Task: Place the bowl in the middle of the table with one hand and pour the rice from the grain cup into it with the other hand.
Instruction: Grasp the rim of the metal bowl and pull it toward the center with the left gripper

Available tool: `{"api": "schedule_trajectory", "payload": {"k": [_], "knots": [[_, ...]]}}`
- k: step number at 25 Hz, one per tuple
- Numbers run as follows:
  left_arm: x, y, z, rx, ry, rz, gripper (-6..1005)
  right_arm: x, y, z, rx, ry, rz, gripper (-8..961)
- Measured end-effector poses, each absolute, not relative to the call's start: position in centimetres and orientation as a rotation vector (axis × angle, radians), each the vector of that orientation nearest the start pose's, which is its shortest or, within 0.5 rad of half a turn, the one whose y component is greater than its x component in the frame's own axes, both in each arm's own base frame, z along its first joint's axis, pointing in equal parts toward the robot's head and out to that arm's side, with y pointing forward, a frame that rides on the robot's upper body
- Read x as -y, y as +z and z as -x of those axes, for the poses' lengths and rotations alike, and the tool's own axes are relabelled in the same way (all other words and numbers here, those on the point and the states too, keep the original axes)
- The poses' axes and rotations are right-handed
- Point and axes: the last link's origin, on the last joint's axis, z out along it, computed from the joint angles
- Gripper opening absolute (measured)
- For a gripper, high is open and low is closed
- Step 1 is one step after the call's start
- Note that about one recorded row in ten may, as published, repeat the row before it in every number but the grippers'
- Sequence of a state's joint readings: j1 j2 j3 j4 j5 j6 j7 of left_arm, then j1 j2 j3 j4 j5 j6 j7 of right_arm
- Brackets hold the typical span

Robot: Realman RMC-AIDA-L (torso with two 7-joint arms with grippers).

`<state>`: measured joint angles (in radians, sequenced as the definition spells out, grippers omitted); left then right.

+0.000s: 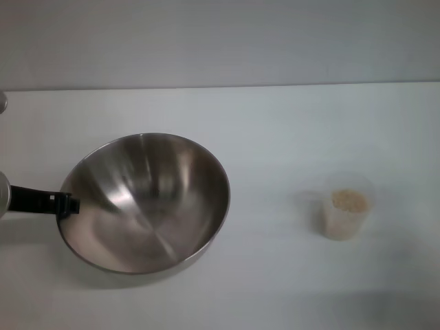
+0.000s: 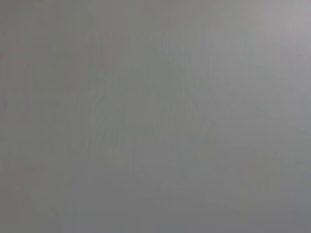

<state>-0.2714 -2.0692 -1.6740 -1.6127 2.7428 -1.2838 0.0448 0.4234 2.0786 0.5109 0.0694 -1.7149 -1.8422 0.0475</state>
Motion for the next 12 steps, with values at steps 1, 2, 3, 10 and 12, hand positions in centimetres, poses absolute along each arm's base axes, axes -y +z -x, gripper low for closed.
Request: {"api": "schedule_trajectory", "payload": {"k": [1,2,3,10,12], "knots": [[-33.48,3.87,23.26,1.34,0.157,1.955,619,-28.4,6.8,-30.1,-0.032,0.939,1.15,655],[-33.48,3.85,23.24,1.34,0.157,1.955,572,-28.4,6.8,-30.1,-0.032,0.939,1.15,655],[-33.48,3.84,23.22,1.339,0.157,1.956,524,-28.4,6.81,-30.1,-0.032,0.939,1.15,655],[-33.55,3.72,23.16,1.347,0.149,1.96,215,-28.39,6.82,-30.12,-0.031,0.937,1.151,654],[-33.55,3.72,23.16,1.347,0.149,1.96,187,-28.39,6.84,-30.13,-0.031,0.936,1.151,654]]}}
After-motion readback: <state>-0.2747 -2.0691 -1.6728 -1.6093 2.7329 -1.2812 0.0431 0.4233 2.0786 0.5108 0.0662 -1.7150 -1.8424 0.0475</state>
